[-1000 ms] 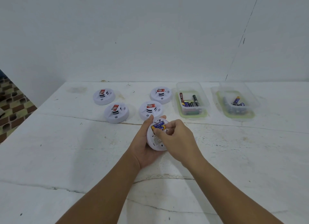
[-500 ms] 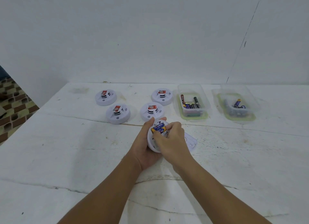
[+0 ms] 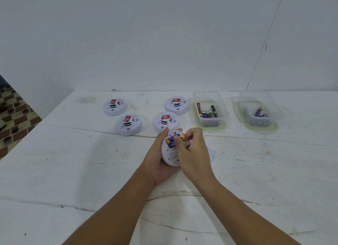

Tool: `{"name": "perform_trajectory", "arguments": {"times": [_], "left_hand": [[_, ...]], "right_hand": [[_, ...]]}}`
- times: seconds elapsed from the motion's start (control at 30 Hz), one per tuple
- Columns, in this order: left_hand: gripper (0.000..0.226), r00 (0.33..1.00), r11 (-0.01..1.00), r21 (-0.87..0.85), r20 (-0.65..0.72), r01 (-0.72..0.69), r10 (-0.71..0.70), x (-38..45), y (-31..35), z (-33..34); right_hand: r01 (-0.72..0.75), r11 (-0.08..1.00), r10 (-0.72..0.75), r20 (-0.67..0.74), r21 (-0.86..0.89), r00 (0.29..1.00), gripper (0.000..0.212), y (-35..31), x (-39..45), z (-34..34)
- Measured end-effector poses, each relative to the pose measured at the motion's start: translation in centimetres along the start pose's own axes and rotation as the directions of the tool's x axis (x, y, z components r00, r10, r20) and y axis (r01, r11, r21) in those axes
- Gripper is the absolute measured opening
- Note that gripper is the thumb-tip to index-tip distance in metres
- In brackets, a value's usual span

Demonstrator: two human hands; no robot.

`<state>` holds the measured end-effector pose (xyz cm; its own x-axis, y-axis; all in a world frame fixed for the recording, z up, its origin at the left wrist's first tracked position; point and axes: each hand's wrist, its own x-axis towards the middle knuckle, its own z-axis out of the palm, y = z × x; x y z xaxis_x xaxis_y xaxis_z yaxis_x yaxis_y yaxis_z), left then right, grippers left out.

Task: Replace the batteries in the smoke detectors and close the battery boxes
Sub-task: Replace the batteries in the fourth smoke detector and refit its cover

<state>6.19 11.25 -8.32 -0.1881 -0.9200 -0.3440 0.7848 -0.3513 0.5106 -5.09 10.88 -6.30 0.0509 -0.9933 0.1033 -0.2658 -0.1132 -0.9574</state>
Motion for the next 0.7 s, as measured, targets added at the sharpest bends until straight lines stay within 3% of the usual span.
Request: {"name": "perform_trajectory", "arguments": {"times": [0.3,0.53,0.63,0.7], "left_hand": [[0.052,1.0,0.999,0.041,0.017,0.002,-0.003,0.0,0.2,-0.1],[0.054,1.0,1.0,0.03,-0.005,0.007,-0.007,0.2,0.3,-0.1],[0.055,1.0,1.0,0.025,-0.001,0.008,-0.008,0.1,0.4,0.0],[0.063,1.0,1.0,0.017,-0.003,0.017,-0.017,0.2,0.4,-0.1]], "right_hand": [[-0.084,0.963,0.096,-0.036,0.258,0.995,0.02,-1.3,1.5,-1.3],[-0.145,0.984,0.136,0.094,0.102,0.986,0.019,-0.4,1.0,-1.1],[-0.097,0.995,0.095,0.115,0.02,0.989,0.006,0.5,0.8,-0.2],[-0.068,0.997,0.072,0.106,-0.046,0.992,0.011,0.9,0.7,0.1]]}}
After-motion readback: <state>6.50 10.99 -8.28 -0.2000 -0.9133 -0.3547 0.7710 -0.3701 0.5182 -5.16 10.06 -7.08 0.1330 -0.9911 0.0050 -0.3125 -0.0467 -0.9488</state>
